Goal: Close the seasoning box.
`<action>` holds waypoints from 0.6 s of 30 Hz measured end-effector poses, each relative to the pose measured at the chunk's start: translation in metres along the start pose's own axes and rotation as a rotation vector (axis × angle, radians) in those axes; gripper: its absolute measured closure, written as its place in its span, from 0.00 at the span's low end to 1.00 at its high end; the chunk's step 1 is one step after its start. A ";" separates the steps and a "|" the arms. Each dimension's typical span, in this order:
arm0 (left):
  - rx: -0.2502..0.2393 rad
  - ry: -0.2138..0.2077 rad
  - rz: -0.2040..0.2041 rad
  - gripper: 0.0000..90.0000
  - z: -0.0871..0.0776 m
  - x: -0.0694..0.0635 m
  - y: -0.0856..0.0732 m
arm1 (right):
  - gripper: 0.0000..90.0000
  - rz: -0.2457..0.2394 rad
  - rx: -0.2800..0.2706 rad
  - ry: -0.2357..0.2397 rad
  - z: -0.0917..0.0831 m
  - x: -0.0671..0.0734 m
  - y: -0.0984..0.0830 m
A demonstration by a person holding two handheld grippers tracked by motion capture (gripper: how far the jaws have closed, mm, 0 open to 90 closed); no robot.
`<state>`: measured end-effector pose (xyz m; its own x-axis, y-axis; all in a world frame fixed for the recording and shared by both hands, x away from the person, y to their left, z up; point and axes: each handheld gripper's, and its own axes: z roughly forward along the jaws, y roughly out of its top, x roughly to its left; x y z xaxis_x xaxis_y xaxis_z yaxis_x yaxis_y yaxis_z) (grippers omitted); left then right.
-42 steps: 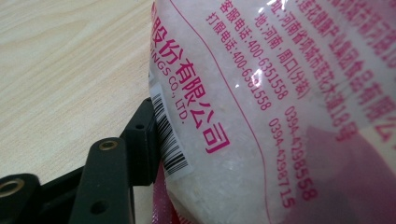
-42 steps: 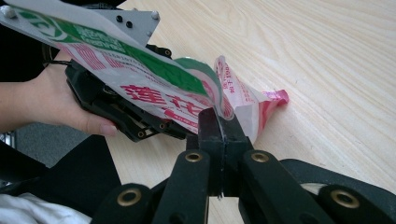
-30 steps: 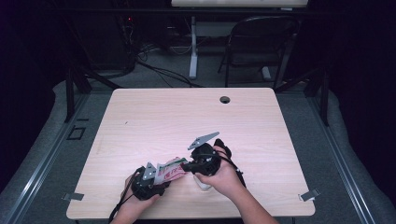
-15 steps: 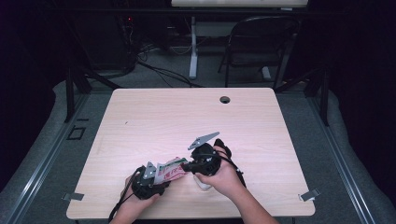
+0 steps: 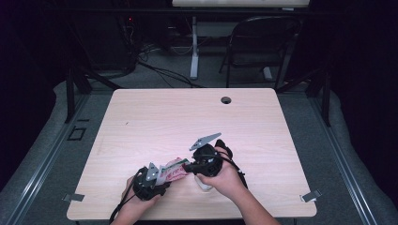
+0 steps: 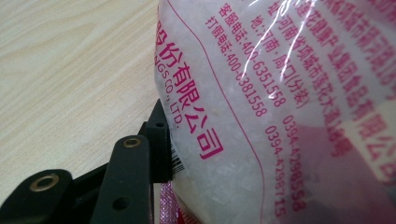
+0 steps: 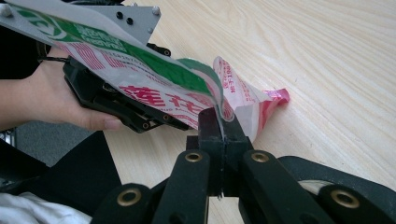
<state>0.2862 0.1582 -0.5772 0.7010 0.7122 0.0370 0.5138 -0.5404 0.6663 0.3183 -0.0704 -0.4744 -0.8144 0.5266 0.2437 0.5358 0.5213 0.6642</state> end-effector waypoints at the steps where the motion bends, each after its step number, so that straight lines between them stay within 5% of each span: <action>1: -0.001 0.002 0.001 0.63 0.000 0.000 0.000 | 1.00 -0.001 0.002 0.000 0.000 0.000 0.000; 18: 0.000 0.013 0.018 0.64 -0.003 -0.002 0.001 | 1.00 0.003 -0.007 0.002 -0.002 -0.001 -0.001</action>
<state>0.2838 0.1580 -0.5741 0.7032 0.7086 0.0587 0.5014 -0.5527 0.6657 0.3179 -0.0724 -0.4735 -0.8133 0.5266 0.2473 0.5366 0.5148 0.6686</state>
